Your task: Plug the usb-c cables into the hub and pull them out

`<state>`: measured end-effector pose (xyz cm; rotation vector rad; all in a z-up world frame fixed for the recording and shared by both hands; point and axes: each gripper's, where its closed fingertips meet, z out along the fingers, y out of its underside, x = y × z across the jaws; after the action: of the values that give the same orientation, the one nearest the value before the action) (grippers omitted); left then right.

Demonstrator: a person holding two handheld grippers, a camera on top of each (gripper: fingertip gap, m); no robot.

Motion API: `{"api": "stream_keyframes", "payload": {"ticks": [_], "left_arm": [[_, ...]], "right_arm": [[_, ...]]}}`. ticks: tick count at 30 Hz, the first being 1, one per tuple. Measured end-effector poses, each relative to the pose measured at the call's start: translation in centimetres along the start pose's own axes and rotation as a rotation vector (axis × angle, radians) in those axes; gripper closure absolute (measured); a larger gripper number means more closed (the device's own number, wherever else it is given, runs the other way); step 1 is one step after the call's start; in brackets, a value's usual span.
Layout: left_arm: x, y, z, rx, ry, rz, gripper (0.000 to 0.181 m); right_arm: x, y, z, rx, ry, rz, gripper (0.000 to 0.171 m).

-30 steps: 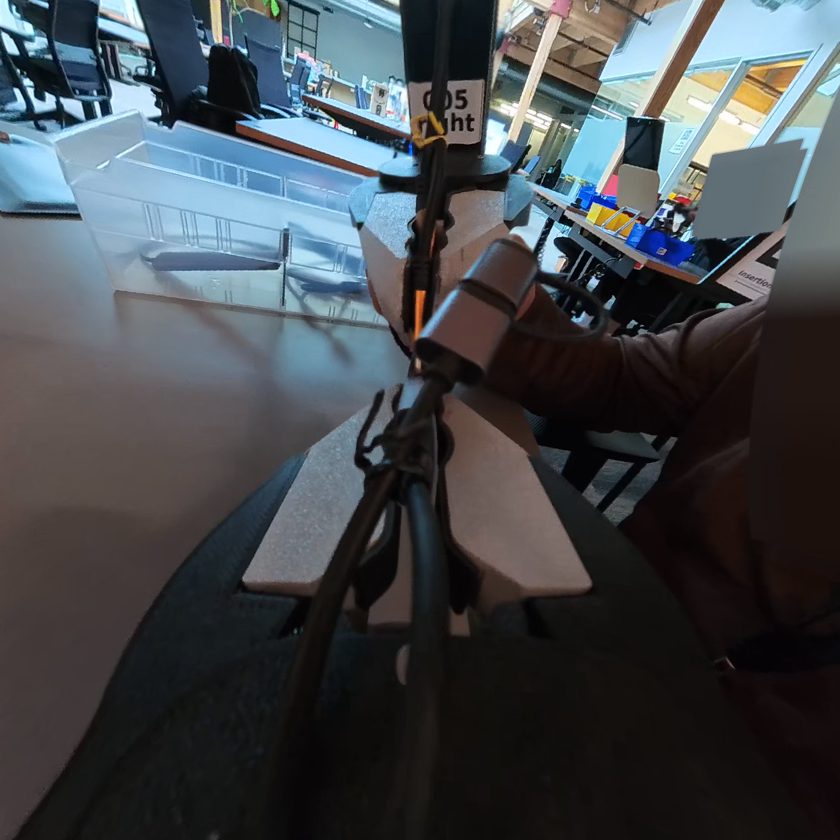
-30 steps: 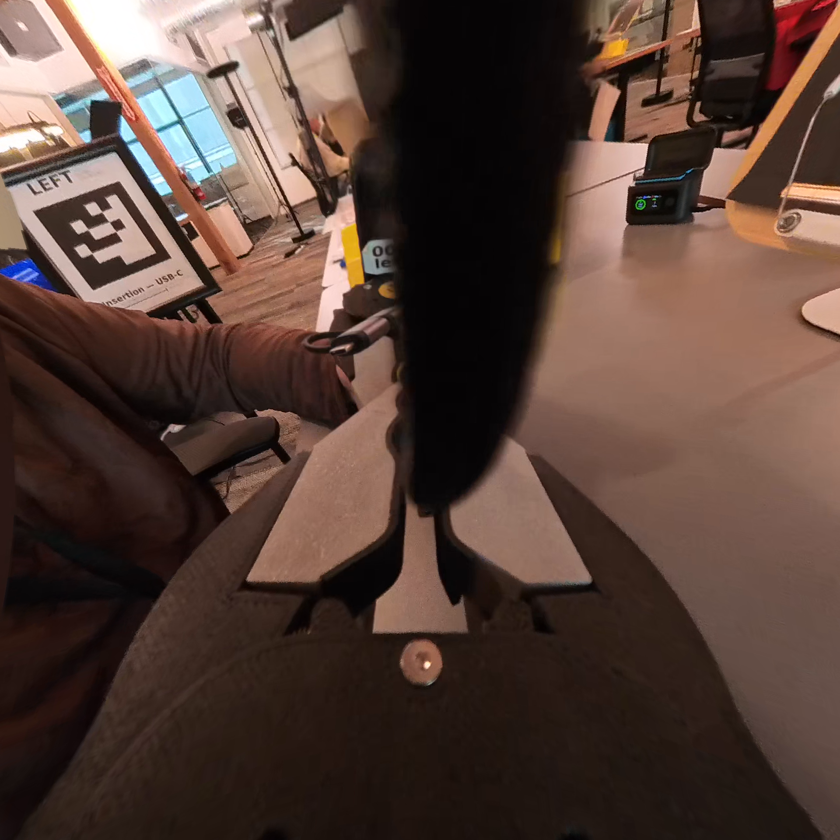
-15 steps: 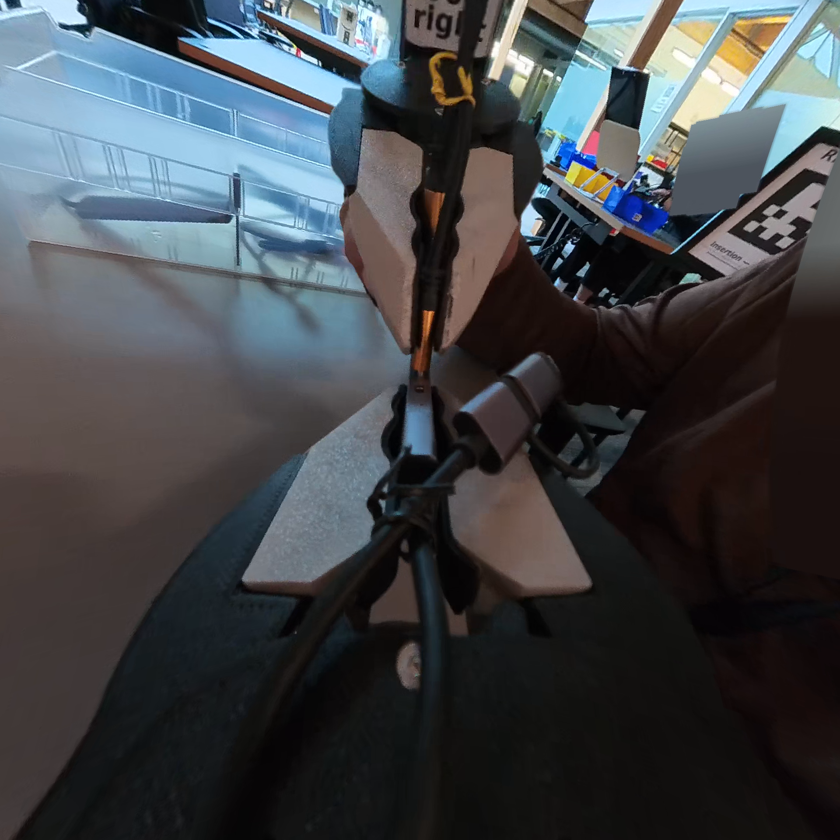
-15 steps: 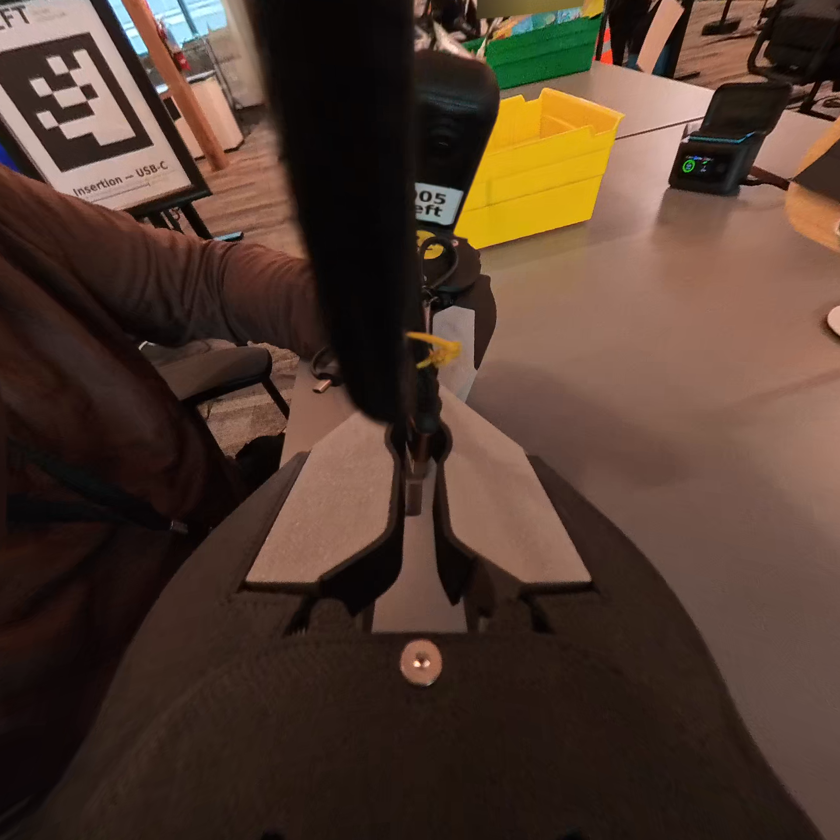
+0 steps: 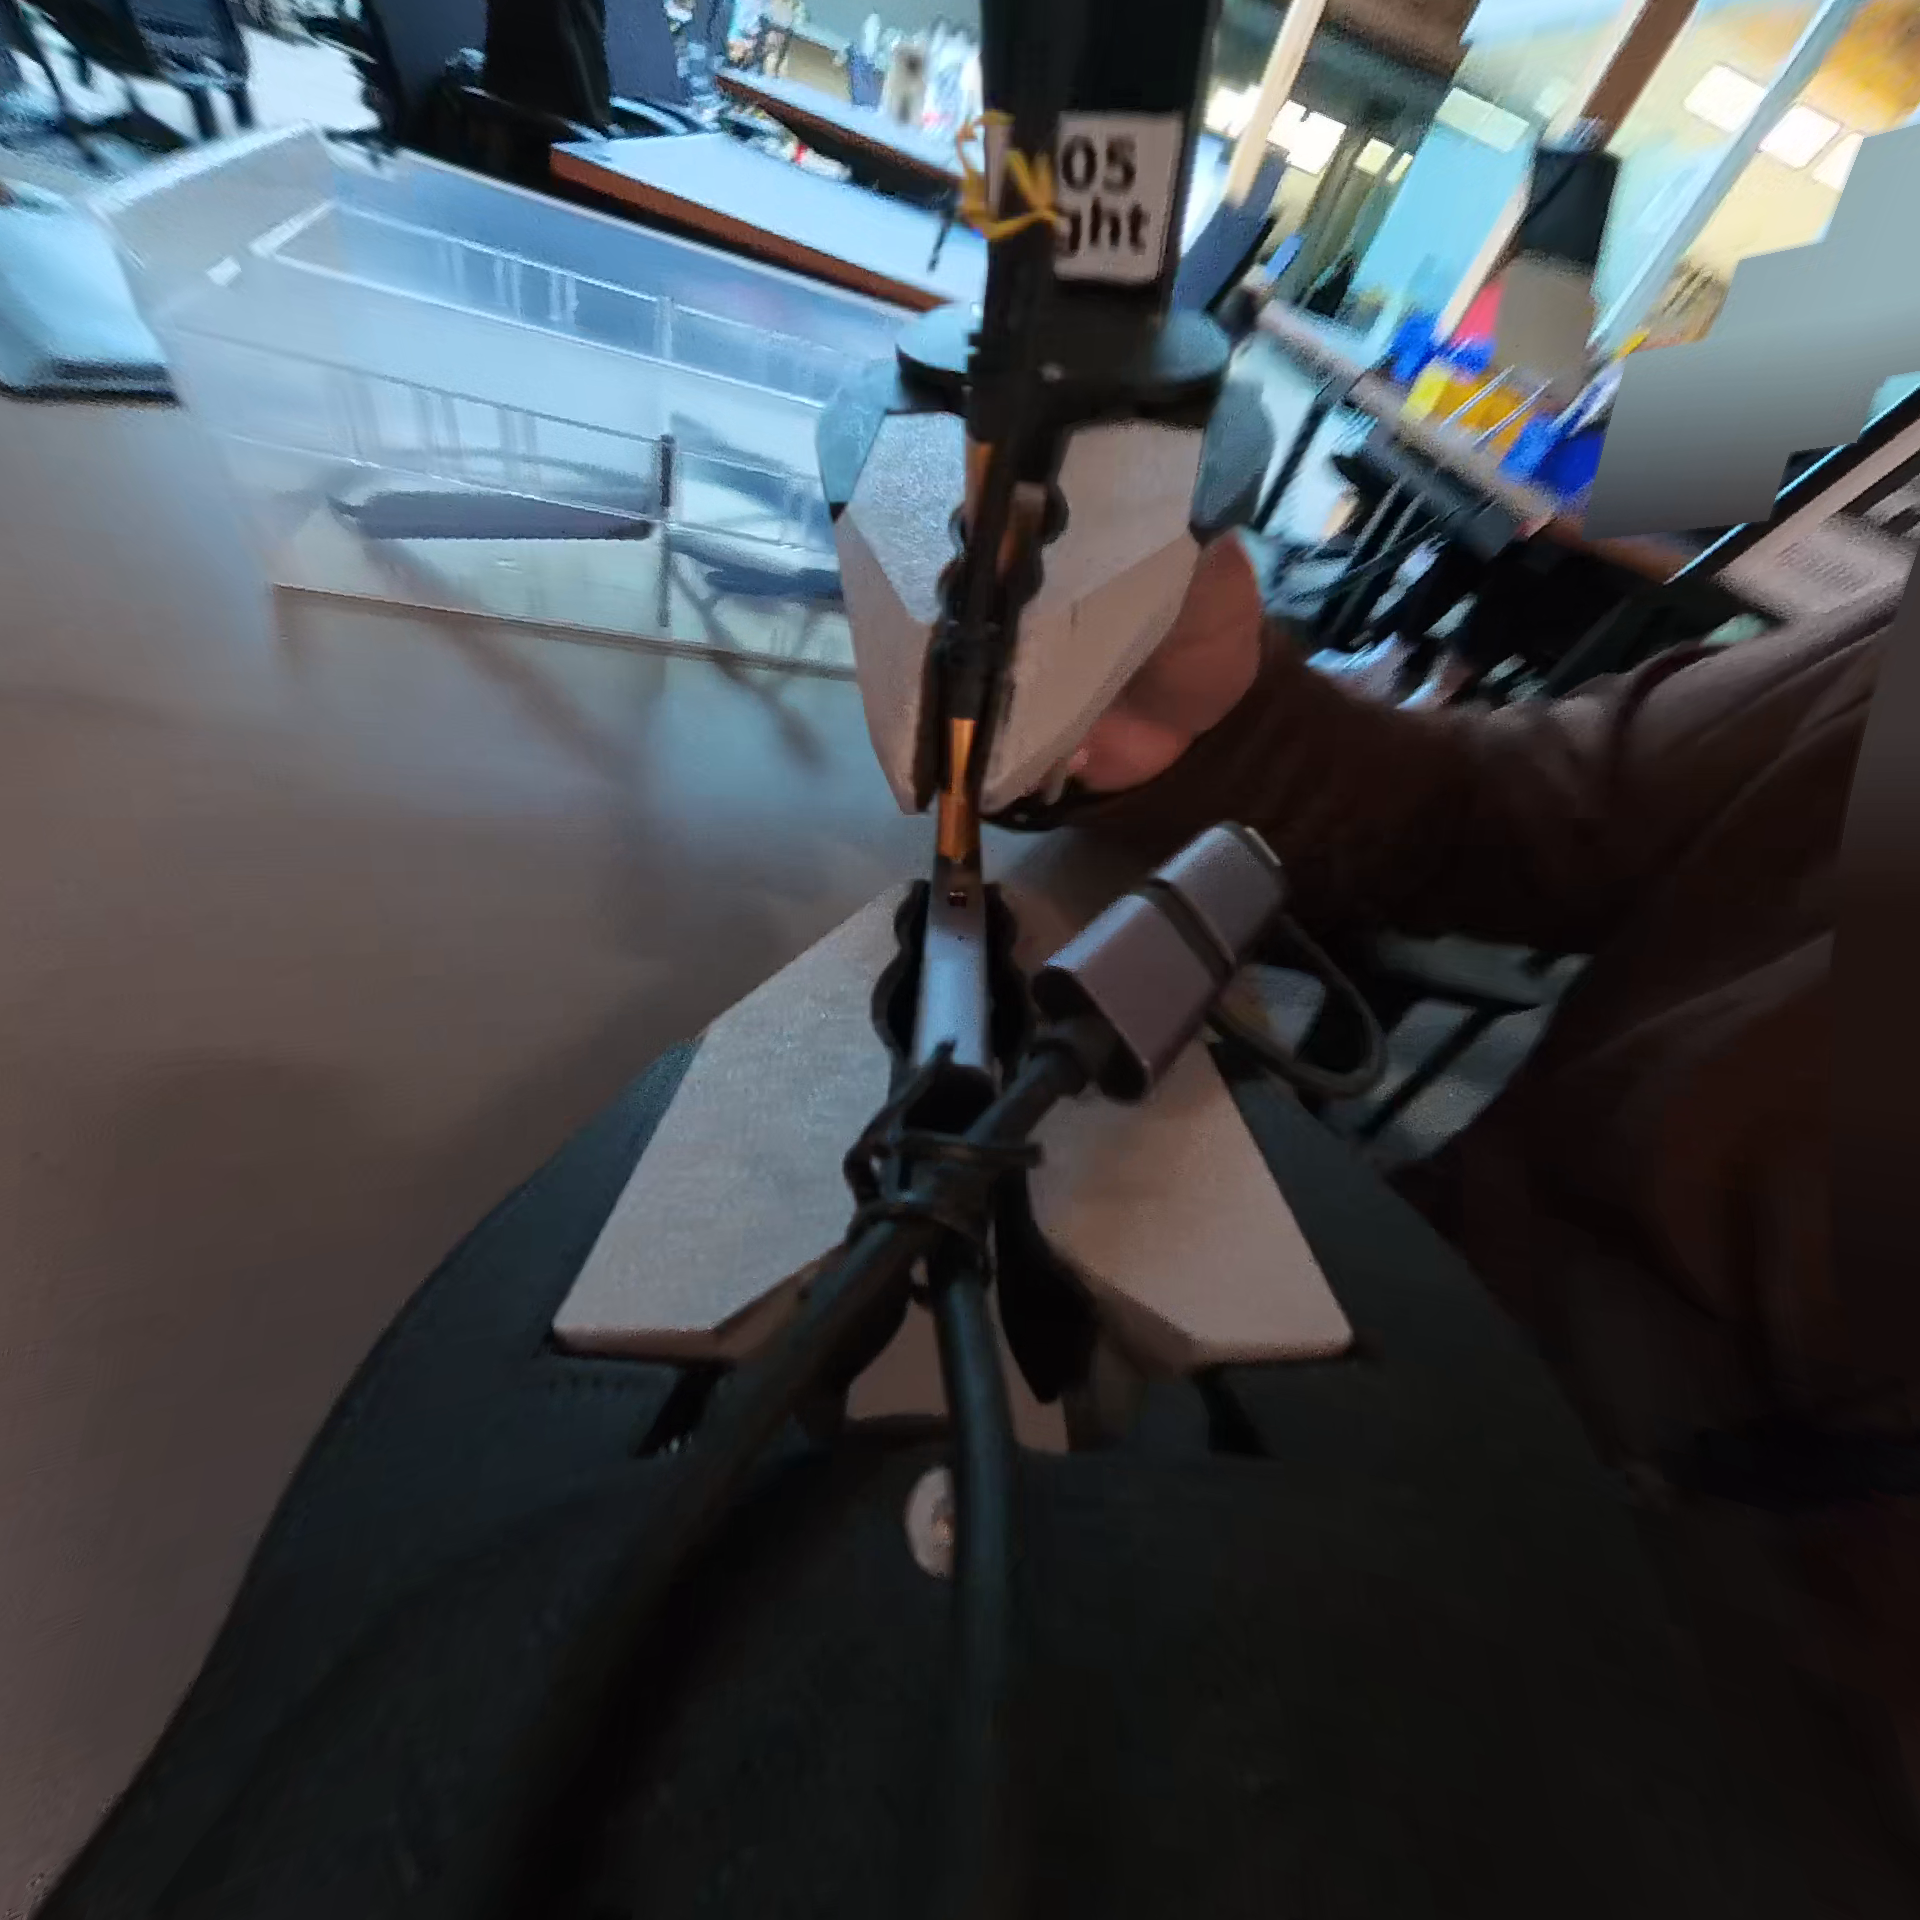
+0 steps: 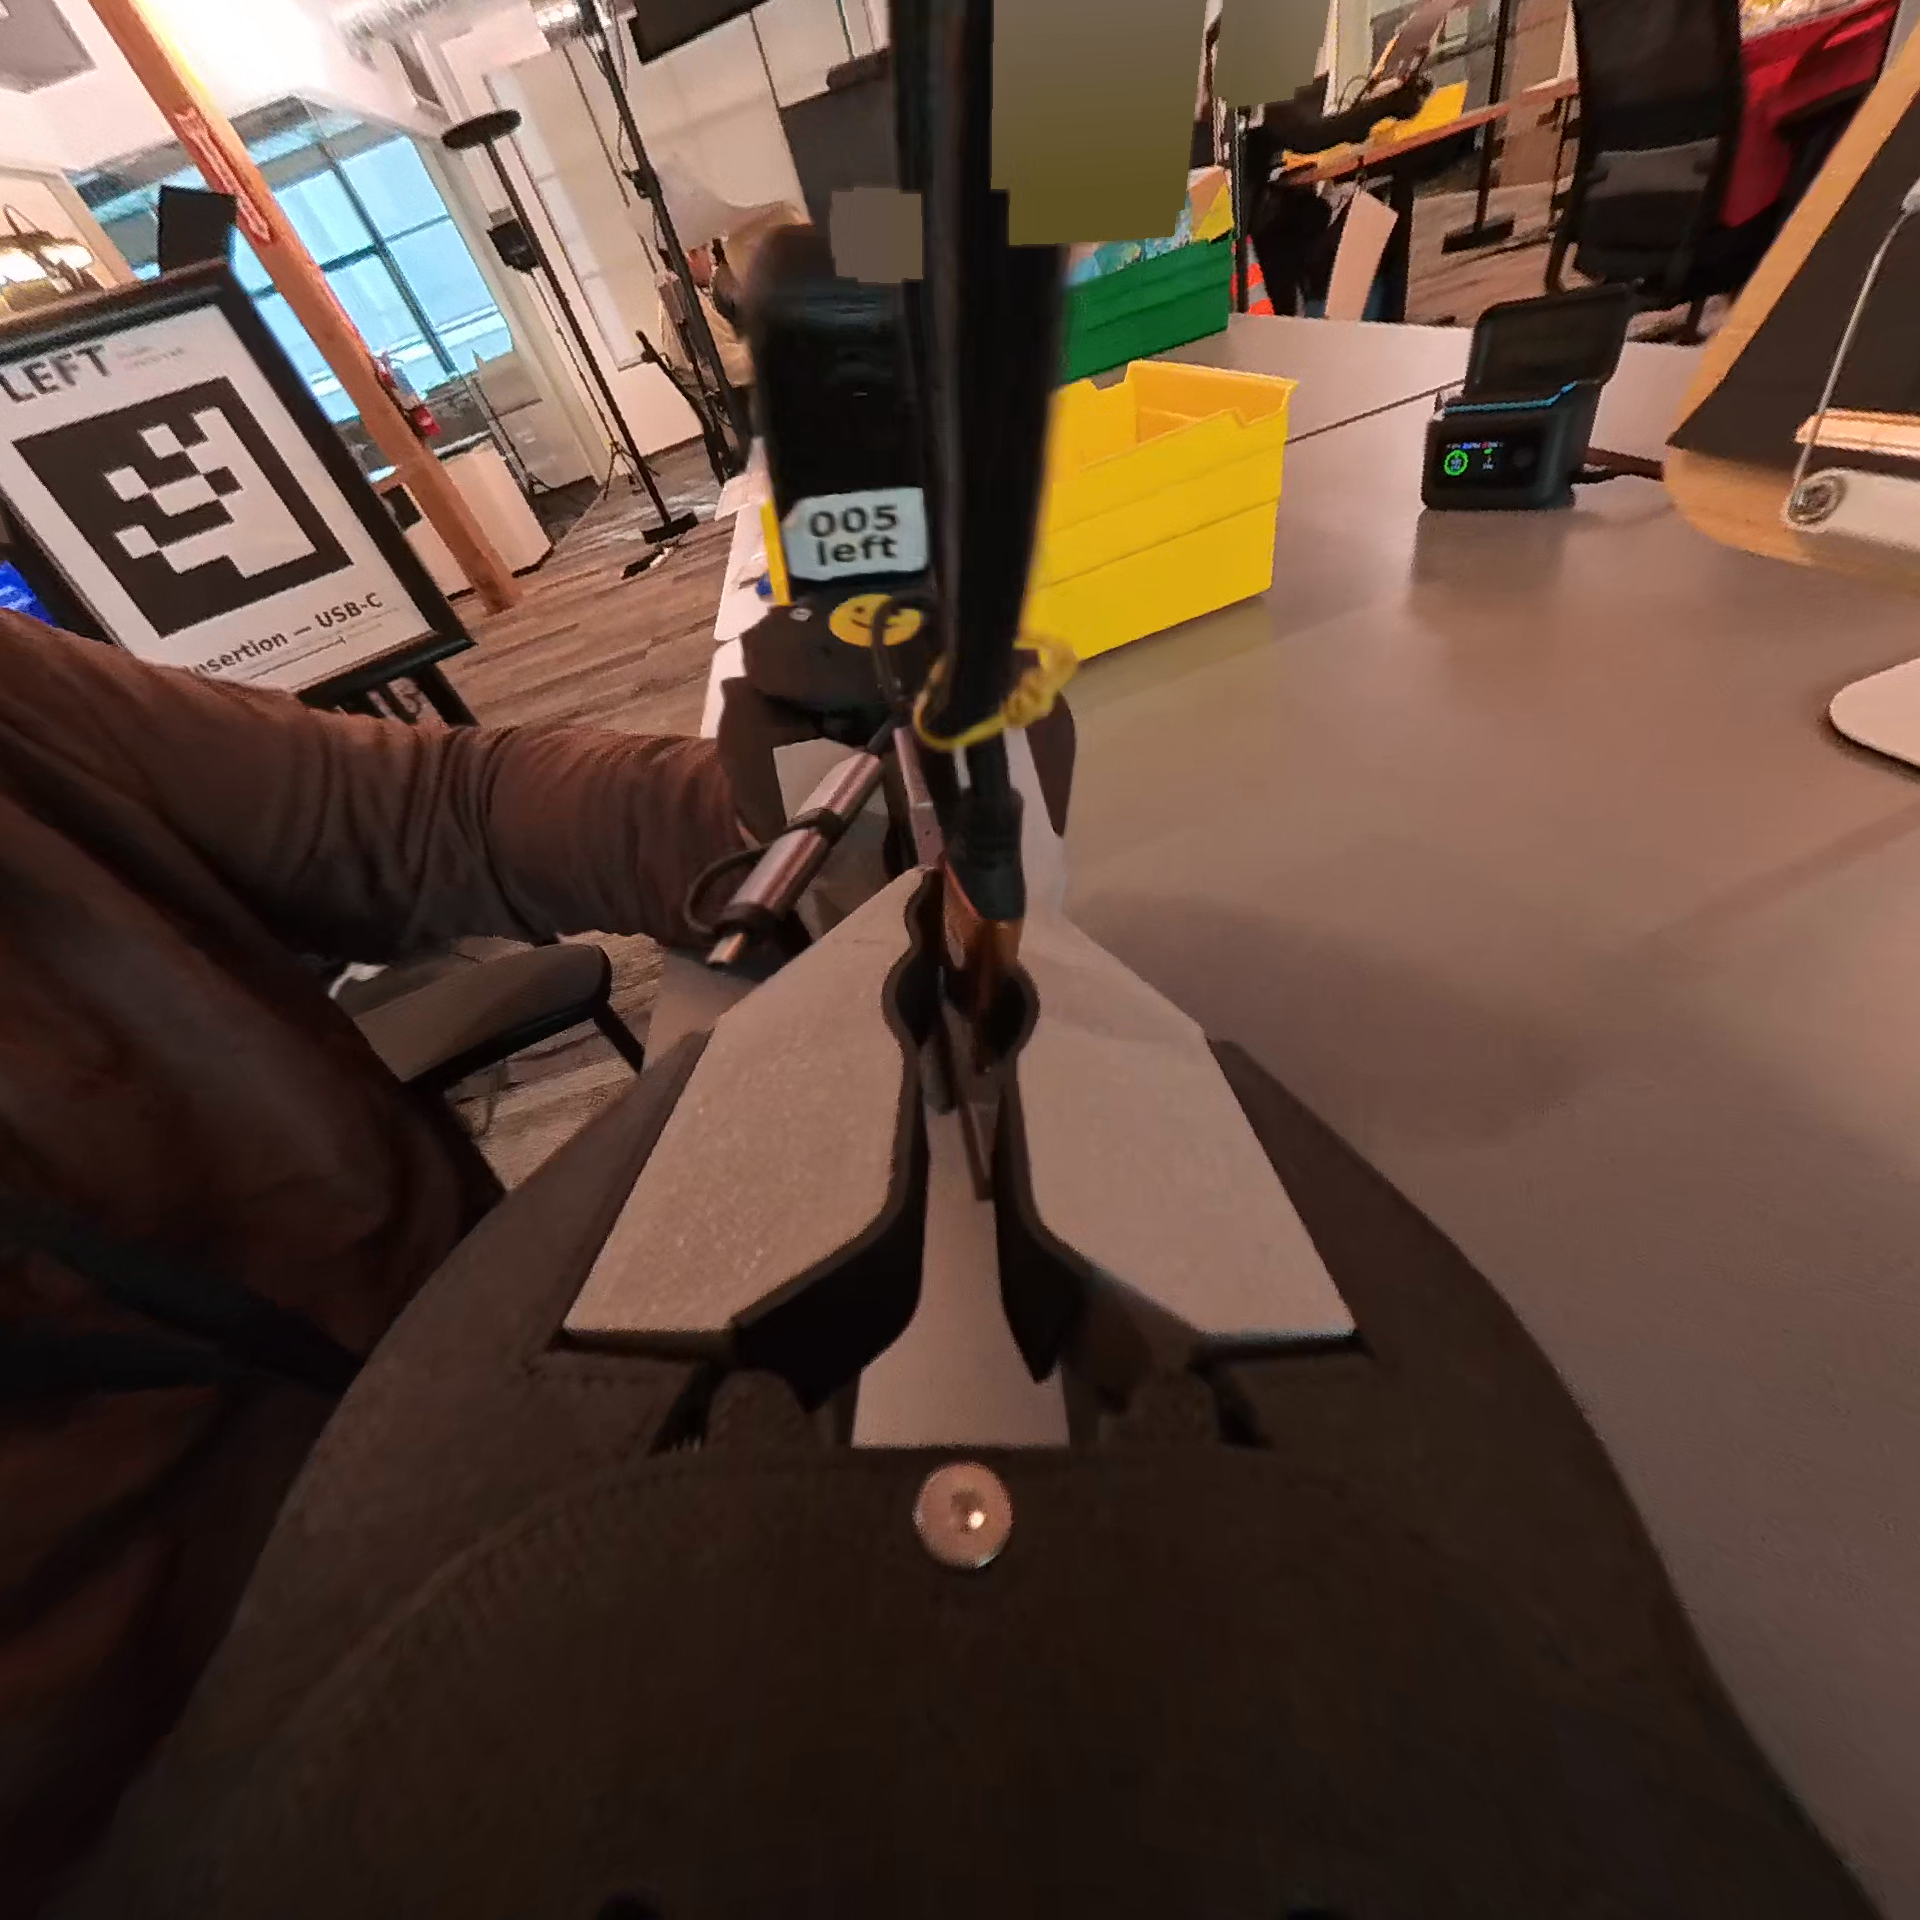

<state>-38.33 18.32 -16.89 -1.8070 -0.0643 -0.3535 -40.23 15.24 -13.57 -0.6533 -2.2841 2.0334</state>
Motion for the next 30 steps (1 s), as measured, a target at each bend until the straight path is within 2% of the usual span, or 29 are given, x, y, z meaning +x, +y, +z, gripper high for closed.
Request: {"api": "stream_keyframes", "payload": {"ticks": [4, 8, 10, 13, 15, 17, 19, 21, 22, 24, 26, 28, 30], "left_arm": [[-1.4, 0.6, 0.0, -0.091, -0.138, 0.183, 0.174], [-1.1, 0.7, 0.0, -0.075, -0.101, 0.142, 0.174], [-0.8, 0.6, 0.1, -0.062, -0.083, 0.128, 0.174], [-1.3, 0.6, 0.1, -0.065, -0.120, 0.142, 0.174], [-2.7, 0.4, -0.4, -0.067, -0.226, 0.209, 0.175], [-4.7, 0.4, -1.3, -0.129, -0.426, 0.417, 0.174], [-5.8, 0.1, -2.0, -0.211, -0.606, 0.685, 0.175], [-5.3, -0.3, -1.8, -0.244, -0.685, 0.874, 0.174], [-5.0, -0.4, -1.5, -0.242, -0.700, 0.929, 0.174], [-4.5, -0.8, -1.2, -0.240, -0.732, 1.022, 0.174], [-4.6, -0.9, -1.5, -0.258, -0.780, 1.105, 0.175], [-4.9, -0.9, -1.8, -0.291, -0.820, 1.167, 0.174], [-5.1, -0.9, -1.8, -0.317, -0.851, 1.225, 0.174]], "right_arm": [[0.9, 0.8, -0.9, -0.148, 0.046, -0.029, 0.161], [1.6, 1.2, -3.0, -0.290, 0.204, -0.172, 0.149], [1.1, 1.8, -3.6, -0.358, 0.211, -0.193, 0.149], [1.0, 5.0, -6.3, -0.623, 0.248, -0.159, 0.146], [0.7, 6.5, -9.1, -0.753, 0.293, -0.131, 0.149], [-0.4, 5.4, -10.5, -0.718, 0.306, -0.135, 0.148], [-2.2, 1.8, -9.6, -0.535, 0.275, -0.173, 0.141], [-3.9, -1.9, -7.8, -0.326, 0.241, -0.212, 0.140], [-3.9, -2.8, -7.2, -0.279, 0.269, -0.228, 0.141], [-2.1, -2.5, -6.5, -0.310, 0.386, -0.245, 0.127], [-0.7, -0.8, -5.9, -0.385, 0.436, -0.235, 0.120], [-0.5, 0.5, -4.9, -0.417, 0.396, -0.182, 0.122], [-0.3, 1.5, -4.0, -0.436, 0.362, -0.144, 0.131]]}}
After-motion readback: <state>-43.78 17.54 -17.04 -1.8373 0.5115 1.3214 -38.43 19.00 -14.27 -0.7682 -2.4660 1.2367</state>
